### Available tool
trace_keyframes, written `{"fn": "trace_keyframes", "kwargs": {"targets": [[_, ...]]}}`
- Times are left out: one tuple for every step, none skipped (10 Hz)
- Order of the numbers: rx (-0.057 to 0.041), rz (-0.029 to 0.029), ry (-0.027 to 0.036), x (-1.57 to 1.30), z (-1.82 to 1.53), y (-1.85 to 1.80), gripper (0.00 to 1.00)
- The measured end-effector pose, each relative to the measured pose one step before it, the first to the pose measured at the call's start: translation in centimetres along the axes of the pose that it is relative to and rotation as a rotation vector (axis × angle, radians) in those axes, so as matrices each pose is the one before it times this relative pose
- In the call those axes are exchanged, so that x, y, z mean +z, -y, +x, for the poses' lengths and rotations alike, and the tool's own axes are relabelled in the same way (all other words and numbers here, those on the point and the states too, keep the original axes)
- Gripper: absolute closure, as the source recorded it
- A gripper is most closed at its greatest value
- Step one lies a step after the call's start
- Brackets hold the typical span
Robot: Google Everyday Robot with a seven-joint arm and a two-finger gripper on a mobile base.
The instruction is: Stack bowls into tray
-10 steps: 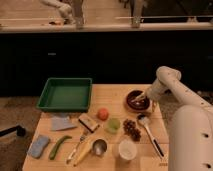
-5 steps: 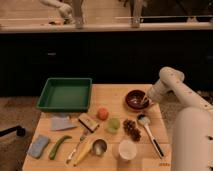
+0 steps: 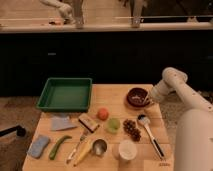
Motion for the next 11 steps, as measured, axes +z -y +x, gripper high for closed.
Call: {"fn": "trace_keyframes", "kwargs": {"targets": [[-0.00463, -0.00473, -0.01311, -0.277, -0.169, 0.065, 1.00], [-0.00643, -0.00484, -0.01724, -0.466, -0.264, 0.073, 1.00], [-0.01076, -0.00107, -0.02733, -0.851, -0.269, 0.254, 1.00], [-0.01267, 0.00280, -0.02058, -0.863, -0.349, 0.403, 1.00], [-0.00909, 0.00213, -0.01359, -0.517, -0.240, 0.260, 1.00], [-0.00999, 0.00206, -0.01633, -0.669, -0.236, 0.237, 1.00], [-0.00928, 0.00422, -0.01160, -0.556, -0.221, 0.316, 1.00], [-0.00790, 0.00478, -0.01065, -0.594, -0.166, 0.307, 1.00], [-0.00943, 0.00519, -0.00937, -0.622, -0.247, 0.373, 1.00], [-0.01169, 0.00592, -0.01159, -0.764, -0.270, 0.498, 1.00], [-0.01282, 0.00414, -0.00848, -0.569, -0.312, 0.497, 1.00]]}}
